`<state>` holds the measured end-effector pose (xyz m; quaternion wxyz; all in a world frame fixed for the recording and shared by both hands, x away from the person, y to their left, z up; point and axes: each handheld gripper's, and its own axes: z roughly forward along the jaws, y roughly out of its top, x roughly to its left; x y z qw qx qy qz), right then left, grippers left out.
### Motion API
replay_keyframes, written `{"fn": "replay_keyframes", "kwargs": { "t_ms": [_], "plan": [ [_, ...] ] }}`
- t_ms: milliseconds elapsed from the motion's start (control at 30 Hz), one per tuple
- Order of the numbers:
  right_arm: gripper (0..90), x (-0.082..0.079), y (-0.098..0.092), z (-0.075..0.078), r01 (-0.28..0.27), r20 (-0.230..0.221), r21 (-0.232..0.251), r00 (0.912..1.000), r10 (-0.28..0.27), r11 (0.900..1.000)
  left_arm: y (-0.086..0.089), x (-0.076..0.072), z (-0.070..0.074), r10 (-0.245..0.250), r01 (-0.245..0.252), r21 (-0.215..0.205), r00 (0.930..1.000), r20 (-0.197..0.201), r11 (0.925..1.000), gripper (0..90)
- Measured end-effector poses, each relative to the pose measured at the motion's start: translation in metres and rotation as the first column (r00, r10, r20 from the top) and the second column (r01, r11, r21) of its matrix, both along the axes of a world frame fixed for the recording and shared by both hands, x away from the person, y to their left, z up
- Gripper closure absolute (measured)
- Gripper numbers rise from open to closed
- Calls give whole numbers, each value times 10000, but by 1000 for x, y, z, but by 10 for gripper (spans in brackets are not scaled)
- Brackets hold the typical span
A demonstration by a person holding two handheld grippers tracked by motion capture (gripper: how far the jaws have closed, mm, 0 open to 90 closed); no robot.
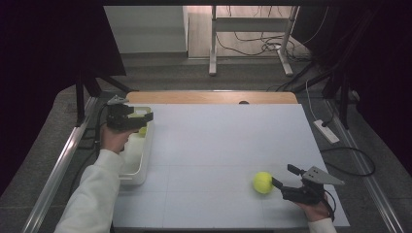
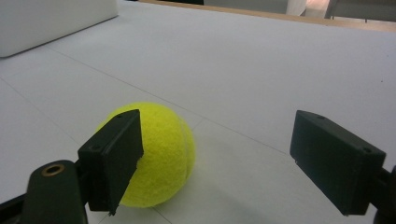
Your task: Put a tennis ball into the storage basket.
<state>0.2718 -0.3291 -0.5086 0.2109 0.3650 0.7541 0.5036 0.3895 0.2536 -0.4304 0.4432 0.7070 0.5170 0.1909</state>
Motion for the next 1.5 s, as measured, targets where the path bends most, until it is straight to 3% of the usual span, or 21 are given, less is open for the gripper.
{"fn": "replay_keyframes", "kwargs": {
  "t_ms": [433,800,1133,1500],
  "plan": [
    [167,3,0,2,142,-13,93,9999,-142,9999,-19,-23,1,-931,949,-617,9952,317,9936,113],
    [167,4,-2,1,217,-84,70,9997,-217,9997,-36,-34,0,-1593,1635,-729,9854,603,9839,114],
    [167,1,-5,0,241,-67,27,9997,-241,9997,-38,-40,3,-1784,1855,-898,9806,809,9785,118],
    [167,0,-7,0,258,-37,70,9997,-258,9996,-51,-46,-5,-2192,2248,-735,9726,773,9716,122]
  ]
}}
